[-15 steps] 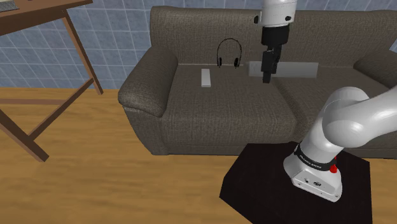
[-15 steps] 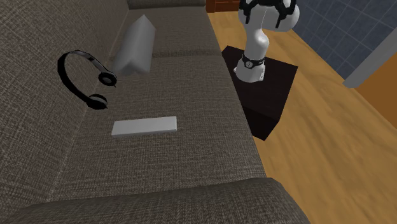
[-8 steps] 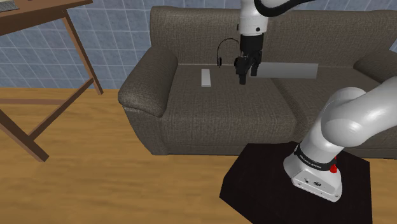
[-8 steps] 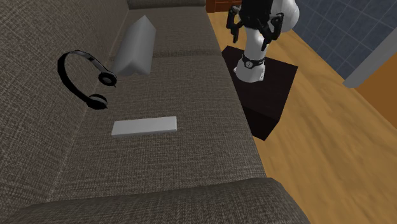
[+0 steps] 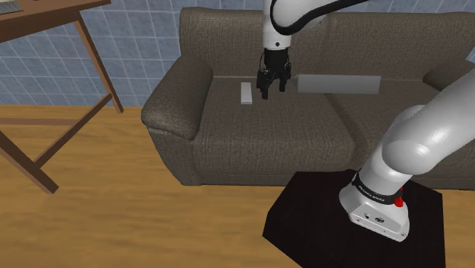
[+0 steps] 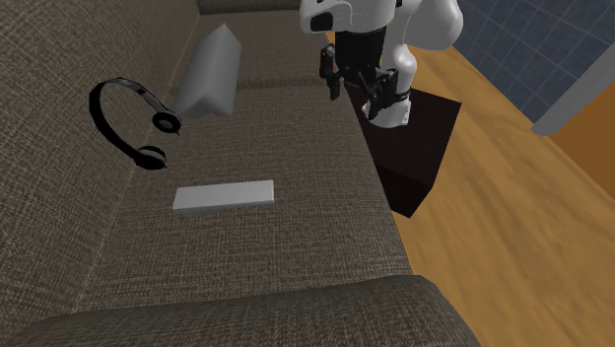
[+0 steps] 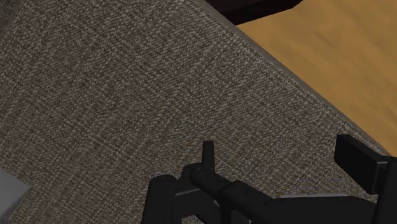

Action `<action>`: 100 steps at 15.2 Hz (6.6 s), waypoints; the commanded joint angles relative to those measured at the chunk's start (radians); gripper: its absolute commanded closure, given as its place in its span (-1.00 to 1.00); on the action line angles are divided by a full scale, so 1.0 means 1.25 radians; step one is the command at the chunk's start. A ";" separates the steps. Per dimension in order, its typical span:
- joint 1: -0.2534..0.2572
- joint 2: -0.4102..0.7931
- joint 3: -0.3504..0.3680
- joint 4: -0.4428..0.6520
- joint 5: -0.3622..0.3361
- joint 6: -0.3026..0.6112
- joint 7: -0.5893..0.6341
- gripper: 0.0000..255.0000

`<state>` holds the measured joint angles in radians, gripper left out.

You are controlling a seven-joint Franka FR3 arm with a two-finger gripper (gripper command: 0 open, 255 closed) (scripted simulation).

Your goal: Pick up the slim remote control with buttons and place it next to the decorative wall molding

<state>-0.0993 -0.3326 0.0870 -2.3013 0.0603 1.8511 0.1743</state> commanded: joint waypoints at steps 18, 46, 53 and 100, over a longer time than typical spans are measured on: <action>-0.077 0.506 -0.060 0.419 -0.064 0.166 0.217 -1.00; -0.096 0.672 -0.087 0.546 -0.063 0.226 0.260 1.00; -0.096 0.653 -0.087 0.561 -0.063 0.192 0.260 1.00; -0.163 0.321 -0.130 0.487 -0.065 -0.063 0.144 1.00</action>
<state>-0.2949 0.1055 -0.0685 -1.6412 -0.0192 1.7573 0.3698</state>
